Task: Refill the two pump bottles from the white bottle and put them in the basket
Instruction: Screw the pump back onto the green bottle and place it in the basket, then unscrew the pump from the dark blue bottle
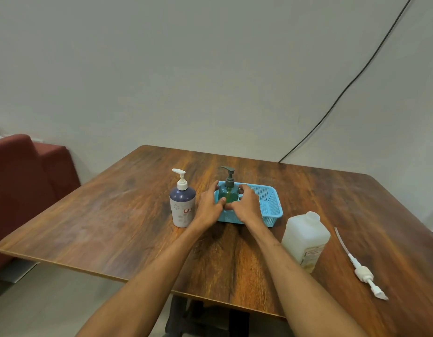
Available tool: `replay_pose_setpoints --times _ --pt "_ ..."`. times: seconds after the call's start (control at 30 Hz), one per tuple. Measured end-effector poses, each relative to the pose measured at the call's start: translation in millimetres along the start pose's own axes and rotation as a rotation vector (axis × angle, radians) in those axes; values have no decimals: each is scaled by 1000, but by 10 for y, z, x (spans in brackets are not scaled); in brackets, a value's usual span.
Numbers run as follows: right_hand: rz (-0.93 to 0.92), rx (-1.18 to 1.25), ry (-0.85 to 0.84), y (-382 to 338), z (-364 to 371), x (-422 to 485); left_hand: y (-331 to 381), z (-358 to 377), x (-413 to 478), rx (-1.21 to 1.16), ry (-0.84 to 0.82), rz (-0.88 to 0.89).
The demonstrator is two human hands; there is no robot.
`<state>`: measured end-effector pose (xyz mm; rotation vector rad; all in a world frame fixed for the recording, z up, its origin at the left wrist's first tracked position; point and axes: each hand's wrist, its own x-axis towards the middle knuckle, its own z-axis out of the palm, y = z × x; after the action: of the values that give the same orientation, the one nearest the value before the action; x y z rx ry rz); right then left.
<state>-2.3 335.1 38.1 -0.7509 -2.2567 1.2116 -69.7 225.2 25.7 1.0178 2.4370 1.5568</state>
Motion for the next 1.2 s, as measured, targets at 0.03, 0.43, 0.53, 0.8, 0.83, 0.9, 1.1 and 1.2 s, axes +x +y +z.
replay_pose_setpoints --times 0.03,0.43,0.53,0.8,0.83,0.9,1.1,1.2 --pt "-7 8 10 -13 -6 -32 40 -15 -35 -7 14 5" --pt "-183 165 213 -60 0 -718 92 -276 -791 -242 420 117" --pt "-175 195 157 -28 106 -843 -71 -427 -918 -260 569 69" --pt "-204 132 -26 -161 484 -768 -557 -727 -608 -161 412 -83" --pt "-201 123 -55 -182 533 -734 -613 -752 -562 -159 369 -92" --pt "-192 106 -99 -234 608 -679 -686 -802 -493 -183 281 -96" --pt "-197 107 -257 -345 777 -480 -712 -897 -396 -224 104 -41" --pt "-229 111 -250 -361 807 -431 -680 -928 -398 -198 138 -11"
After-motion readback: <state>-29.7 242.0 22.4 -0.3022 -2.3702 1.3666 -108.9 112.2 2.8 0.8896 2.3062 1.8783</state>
